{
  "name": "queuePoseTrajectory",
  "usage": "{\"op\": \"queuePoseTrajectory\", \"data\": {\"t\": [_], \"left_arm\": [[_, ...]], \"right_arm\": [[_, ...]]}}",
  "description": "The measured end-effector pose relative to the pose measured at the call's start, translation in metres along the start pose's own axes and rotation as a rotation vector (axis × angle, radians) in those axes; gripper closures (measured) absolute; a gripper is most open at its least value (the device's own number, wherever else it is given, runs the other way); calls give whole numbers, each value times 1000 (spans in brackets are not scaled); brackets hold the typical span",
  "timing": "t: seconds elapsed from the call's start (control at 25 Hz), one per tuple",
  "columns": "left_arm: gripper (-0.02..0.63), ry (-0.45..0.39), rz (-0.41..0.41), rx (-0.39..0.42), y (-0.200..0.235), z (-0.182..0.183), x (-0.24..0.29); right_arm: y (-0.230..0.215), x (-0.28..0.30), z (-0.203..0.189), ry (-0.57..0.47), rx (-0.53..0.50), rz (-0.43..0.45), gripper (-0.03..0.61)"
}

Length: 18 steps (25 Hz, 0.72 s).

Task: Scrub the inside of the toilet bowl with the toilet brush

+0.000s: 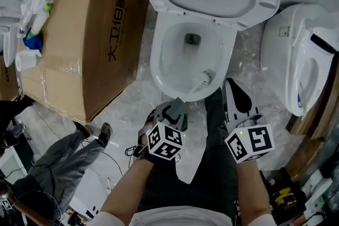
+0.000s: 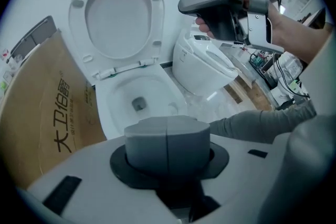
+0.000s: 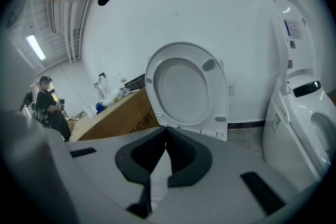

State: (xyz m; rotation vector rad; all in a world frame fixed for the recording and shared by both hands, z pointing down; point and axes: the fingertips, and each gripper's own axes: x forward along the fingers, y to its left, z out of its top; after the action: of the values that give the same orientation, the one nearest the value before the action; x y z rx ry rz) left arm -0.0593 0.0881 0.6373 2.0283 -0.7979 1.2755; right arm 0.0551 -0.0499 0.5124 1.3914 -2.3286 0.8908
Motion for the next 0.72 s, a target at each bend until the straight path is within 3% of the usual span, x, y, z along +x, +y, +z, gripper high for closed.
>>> {"op": "queuePoseTrajectory", "data": {"t": [0.72], "left_arm": [[460, -138, 3, 19, 26, 66, 33]], "right_arm": [[-33, 4, -15, -7, 19, -40, 565]]}}
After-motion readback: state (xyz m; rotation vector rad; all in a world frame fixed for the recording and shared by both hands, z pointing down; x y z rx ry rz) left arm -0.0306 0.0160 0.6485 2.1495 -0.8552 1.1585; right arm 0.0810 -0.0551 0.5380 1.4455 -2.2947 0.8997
